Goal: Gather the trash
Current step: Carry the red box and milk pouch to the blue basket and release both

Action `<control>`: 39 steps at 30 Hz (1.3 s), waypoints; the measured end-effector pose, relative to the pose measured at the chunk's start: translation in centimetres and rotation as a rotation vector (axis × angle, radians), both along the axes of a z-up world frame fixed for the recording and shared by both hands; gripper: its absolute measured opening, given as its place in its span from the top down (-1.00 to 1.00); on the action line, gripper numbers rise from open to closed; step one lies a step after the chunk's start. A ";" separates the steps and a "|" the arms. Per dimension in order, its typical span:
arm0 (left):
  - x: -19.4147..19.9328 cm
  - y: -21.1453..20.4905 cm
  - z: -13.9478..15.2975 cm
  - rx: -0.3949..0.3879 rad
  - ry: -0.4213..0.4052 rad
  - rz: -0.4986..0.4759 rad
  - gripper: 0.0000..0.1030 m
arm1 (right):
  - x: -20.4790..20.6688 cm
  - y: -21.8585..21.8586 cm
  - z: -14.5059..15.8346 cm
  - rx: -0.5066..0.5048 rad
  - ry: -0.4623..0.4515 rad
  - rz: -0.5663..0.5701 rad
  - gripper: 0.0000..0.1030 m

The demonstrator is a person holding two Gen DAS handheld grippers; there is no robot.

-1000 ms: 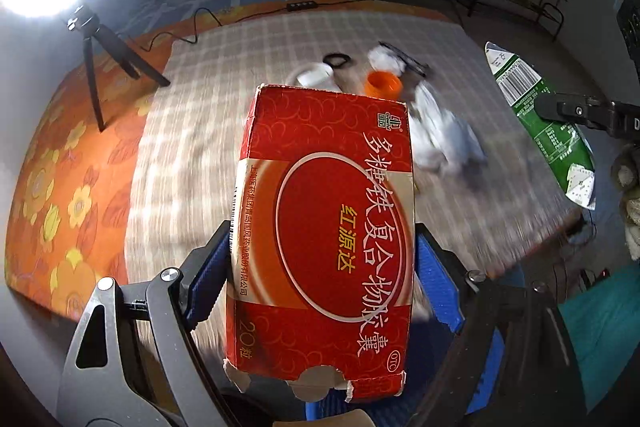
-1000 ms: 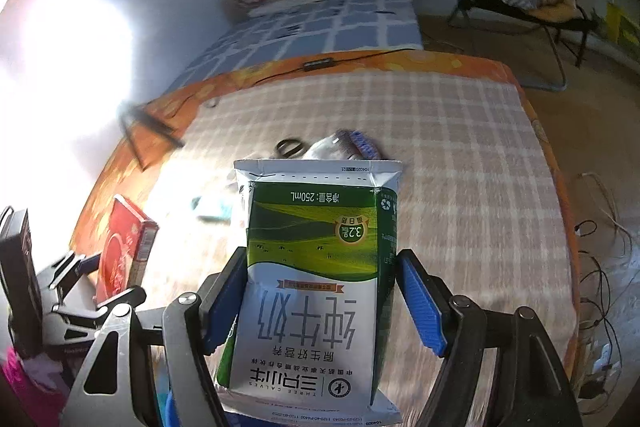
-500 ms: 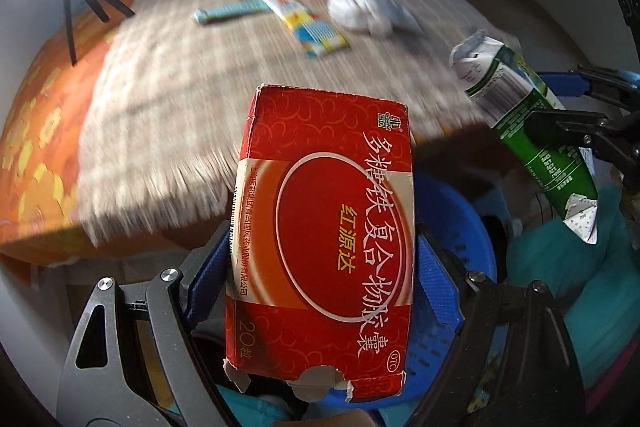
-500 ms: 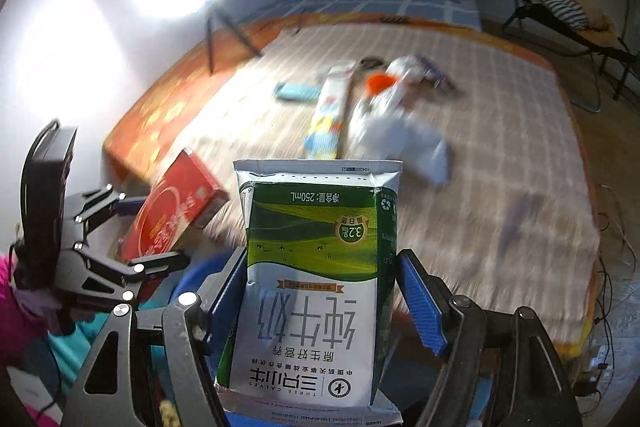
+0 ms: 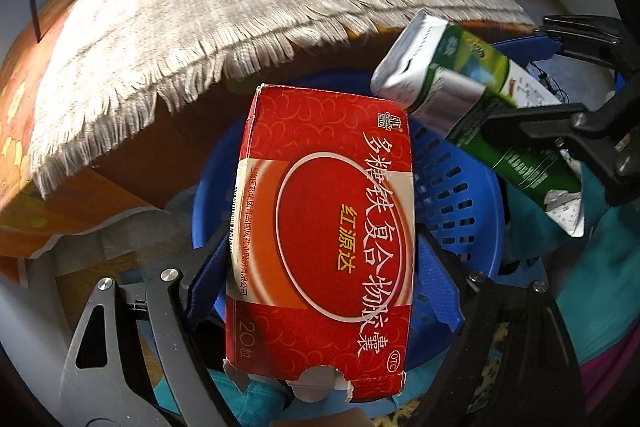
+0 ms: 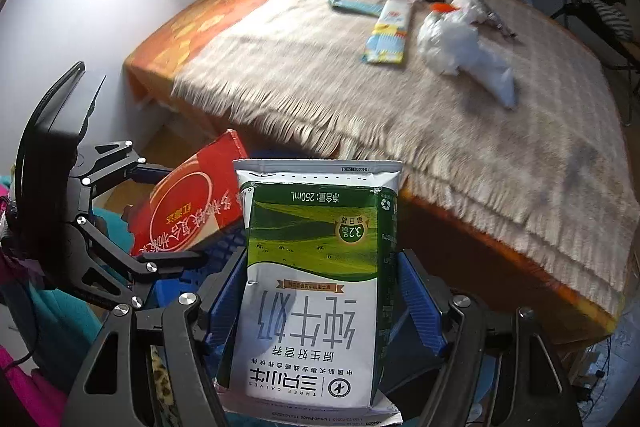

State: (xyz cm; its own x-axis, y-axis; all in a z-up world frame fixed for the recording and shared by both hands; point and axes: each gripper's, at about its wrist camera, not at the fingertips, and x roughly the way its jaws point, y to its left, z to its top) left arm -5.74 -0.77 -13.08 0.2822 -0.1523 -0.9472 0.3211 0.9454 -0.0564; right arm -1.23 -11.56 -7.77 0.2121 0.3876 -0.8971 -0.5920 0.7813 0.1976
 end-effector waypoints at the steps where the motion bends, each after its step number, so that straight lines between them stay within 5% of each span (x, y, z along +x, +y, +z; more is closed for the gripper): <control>1: 0.0 -0.1 -0.1 0.002 0.001 -0.005 -0.69 | -0.1 0.2 -0.4 -0.004 0.007 0.009 -0.47; 27: 0.2 0.0 -0.3 -0.007 0.002 -0.034 -0.70 | 0.3 2.2 -3.6 -0.066 0.078 0.071 -0.48; 39: 0.6 1.2 0.4 -0.012 -0.010 0.001 -0.70 | 0.6 1.7 -3.3 -0.059 0.080 0.038 -0.66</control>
State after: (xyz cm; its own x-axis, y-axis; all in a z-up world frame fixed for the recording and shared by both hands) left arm -5.16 0.39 -12.72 0.2920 -0.1629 -0.9424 0.3203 0.9451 -0.0641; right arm -0.63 -9.85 -11.08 0.1253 0.3403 -0.9319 -0.6056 0.7703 0.1999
